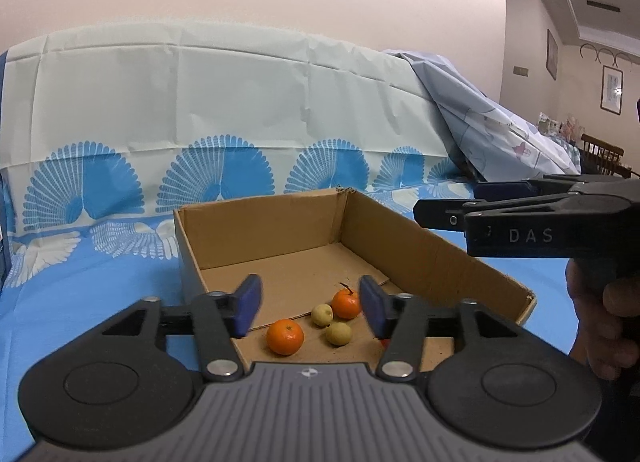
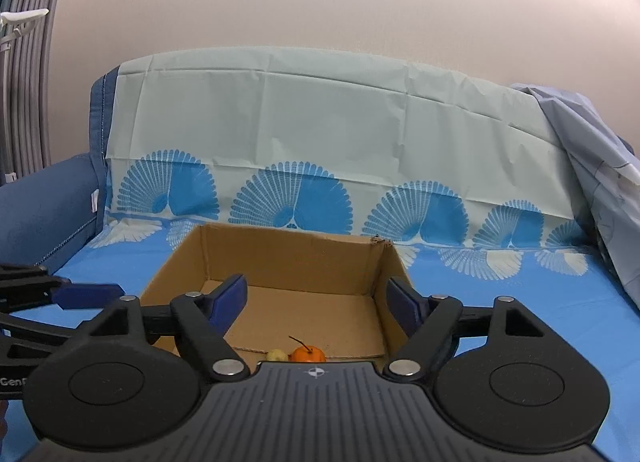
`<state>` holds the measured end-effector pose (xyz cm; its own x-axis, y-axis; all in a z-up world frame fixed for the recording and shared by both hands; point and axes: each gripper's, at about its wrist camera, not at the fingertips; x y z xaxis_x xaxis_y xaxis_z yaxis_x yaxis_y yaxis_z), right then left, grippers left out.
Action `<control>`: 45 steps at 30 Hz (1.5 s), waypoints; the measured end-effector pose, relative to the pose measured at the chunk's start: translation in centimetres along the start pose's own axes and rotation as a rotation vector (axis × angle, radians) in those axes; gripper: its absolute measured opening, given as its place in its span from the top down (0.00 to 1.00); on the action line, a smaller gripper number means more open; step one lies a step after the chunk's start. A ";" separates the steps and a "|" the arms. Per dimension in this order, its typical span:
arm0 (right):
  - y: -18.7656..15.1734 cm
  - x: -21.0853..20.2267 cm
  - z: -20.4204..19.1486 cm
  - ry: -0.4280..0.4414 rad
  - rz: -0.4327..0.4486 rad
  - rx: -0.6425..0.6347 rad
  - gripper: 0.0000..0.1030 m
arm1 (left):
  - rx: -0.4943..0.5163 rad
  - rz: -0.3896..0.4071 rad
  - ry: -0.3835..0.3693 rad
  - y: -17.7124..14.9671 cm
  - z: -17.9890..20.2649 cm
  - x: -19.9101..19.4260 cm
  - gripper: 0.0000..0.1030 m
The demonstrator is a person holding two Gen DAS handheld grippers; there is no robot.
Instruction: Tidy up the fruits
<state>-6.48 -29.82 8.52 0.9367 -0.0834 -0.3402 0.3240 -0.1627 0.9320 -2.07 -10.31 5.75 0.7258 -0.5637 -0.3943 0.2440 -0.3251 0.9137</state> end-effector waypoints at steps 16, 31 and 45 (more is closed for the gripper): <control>-0.6 -3.2 2.0 -0.072 -0.003 0.075 0.01 | -0.013 -0.023 0.160 -0.8 2.6 -4.1 0.01; -4.1 -5.9 2.1 -0.182 -0.198 0.116 0.01 | -0.165 -0.223 0.216 -2.4 6.3 -5.8 0.00; -4.0 -4.1 1.1 -0.177 -0.228 0.089 0.01 | -0.253 -0.255 0.269 -2.4 3.8 -4.6 0.00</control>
Point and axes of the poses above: each gripper's, at about its wrist camera, not at the fingertips, and x roughly the way its jaws point, z to its right, y to its top, and after that the axes turned 10 degrees about x, right-handed
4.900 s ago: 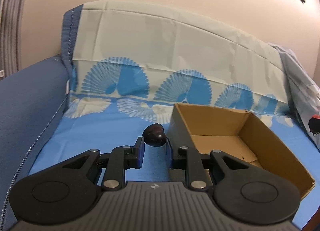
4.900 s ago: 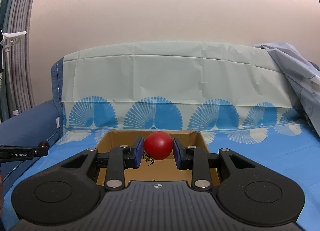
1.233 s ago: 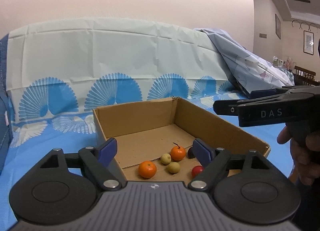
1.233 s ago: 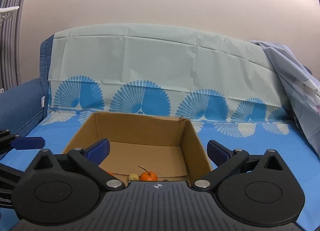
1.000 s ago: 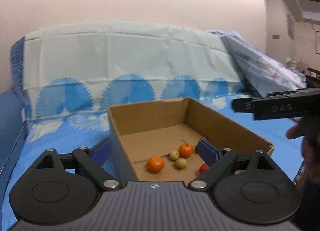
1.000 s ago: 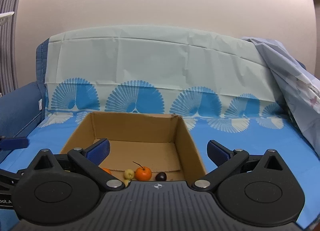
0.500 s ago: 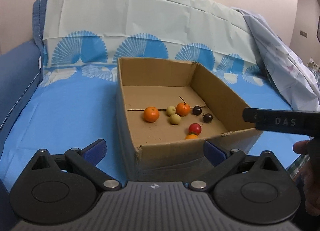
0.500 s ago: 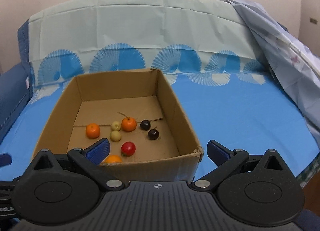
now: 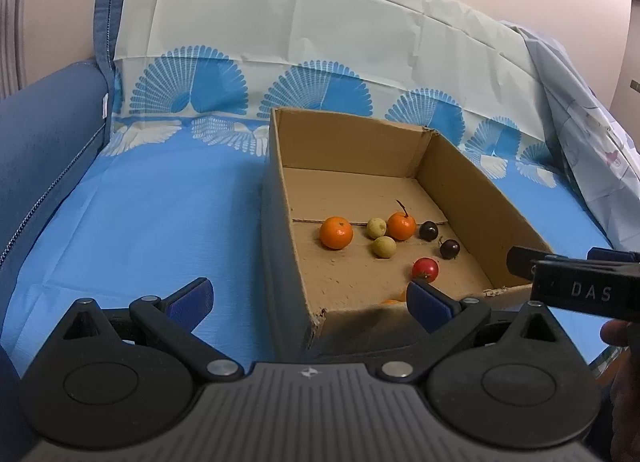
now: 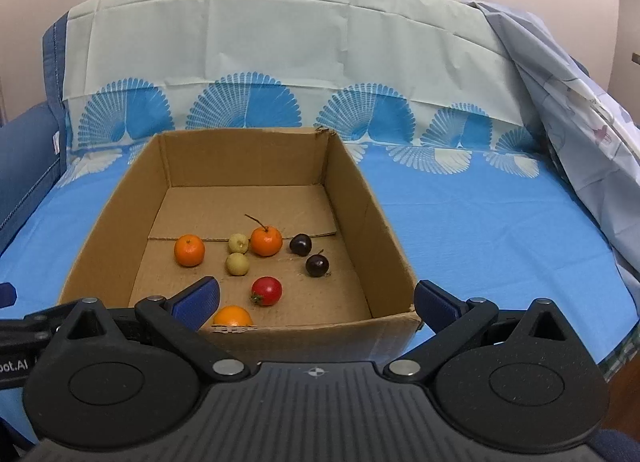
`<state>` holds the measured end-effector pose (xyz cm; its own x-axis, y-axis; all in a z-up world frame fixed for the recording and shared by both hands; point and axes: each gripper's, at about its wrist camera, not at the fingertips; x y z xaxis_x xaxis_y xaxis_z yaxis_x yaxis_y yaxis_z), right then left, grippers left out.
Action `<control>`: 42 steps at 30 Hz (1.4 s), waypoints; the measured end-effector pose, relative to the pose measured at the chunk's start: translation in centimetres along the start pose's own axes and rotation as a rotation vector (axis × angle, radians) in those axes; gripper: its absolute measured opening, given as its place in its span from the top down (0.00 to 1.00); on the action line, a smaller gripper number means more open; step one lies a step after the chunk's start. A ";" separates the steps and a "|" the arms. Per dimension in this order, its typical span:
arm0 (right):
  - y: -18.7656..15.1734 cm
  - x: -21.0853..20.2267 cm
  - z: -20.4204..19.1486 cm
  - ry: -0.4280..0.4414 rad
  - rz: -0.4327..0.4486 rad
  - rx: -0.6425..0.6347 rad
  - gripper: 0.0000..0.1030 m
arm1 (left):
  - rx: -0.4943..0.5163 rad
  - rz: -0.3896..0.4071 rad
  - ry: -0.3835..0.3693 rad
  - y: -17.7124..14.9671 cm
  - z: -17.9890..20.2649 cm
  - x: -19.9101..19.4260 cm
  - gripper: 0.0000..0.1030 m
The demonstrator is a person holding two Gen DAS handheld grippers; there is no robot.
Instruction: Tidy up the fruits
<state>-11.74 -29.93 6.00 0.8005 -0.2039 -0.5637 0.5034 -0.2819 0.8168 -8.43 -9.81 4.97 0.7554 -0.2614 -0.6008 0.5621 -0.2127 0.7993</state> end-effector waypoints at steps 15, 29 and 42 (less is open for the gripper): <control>-0.3 0.1 -0.3 0.004 -0.001 -0.024 0.01 | 0.027 0.003 -0.024 0.0 1.0 0.3 0.00; -0.4 0.1 -0.5 0.007 0.002 -0.039 0.01 | 0.033 0.004 -0.024 -0.1 1.2 0.3 0.00; -0.4 0.1 -0.5 0.007 0.002 -0.041 0.01 | 0.034 0.006 -0.027 -0.1 1.3 0.4 0.00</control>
Point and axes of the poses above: each gripper's, at about its wrist camera, not at the fingertips, and x roughly the way its jaws point, z to its right, y to its top, and after that the axes turned 10 degrees about x, right-handed
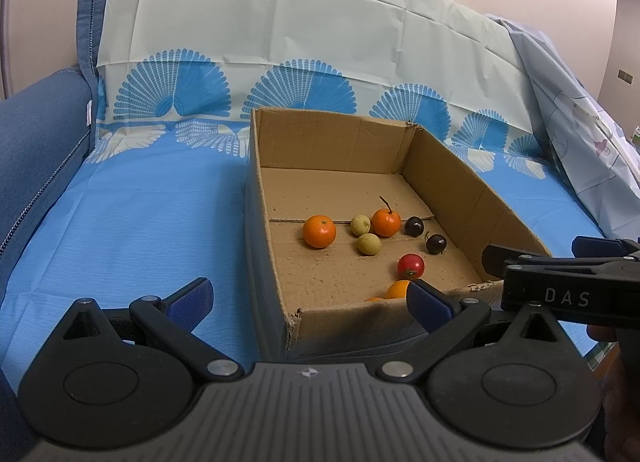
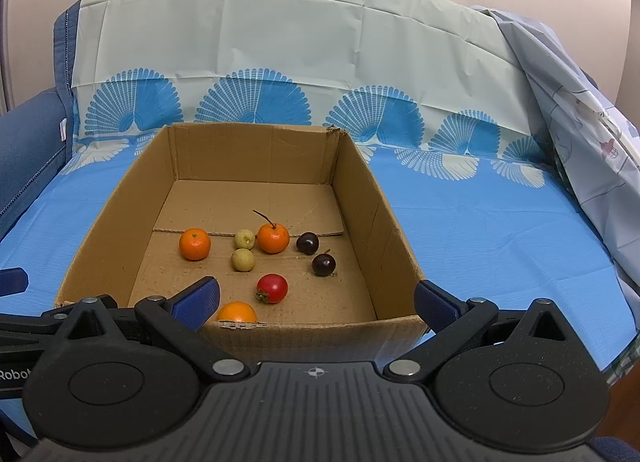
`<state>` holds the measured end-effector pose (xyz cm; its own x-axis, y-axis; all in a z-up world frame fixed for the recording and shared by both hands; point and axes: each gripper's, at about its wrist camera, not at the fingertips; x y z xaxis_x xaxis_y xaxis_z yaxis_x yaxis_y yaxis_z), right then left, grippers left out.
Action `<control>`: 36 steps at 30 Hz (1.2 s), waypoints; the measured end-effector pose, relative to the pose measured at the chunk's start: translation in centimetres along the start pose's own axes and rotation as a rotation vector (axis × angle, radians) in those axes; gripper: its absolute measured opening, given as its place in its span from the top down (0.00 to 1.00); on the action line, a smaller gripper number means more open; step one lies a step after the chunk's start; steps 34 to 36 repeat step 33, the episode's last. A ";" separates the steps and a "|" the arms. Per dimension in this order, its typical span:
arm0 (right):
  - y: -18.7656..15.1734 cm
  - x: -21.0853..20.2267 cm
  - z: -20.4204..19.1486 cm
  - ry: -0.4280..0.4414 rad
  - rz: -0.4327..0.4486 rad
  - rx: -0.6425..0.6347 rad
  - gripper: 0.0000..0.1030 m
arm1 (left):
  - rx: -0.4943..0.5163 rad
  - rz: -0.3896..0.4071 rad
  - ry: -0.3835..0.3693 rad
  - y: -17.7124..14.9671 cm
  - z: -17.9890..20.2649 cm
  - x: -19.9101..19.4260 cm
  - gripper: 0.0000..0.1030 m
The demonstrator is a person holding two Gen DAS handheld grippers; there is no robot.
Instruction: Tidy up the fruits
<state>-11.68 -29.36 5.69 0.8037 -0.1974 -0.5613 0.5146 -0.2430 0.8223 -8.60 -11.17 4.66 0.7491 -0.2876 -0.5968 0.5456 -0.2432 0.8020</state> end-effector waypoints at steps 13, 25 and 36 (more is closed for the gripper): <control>0.0 0.1 0.1 -0.003 0.003 0.002 0.01 | 0.014 0.021 -0.005 0.1 0.2 -0.2 0.00; 0.2 0.0 0.2 -0.012 0.006 0.013 0.01 | 0.016 0.033 -0.014 0.1 0.2 -0.2 0.00; 0.6 -0.3 0.7 0.004 0.023 0.072 0.01 | 0.030 0.043 -0.021 0.1 0.5 0.0 0.00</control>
Point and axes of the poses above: each gripper's, at about its wrist camera, not at the fingertips, and x roughly the way its jaws point, z to its right, y to its top, and after that the axes turned 10 degrees about x, right-handed
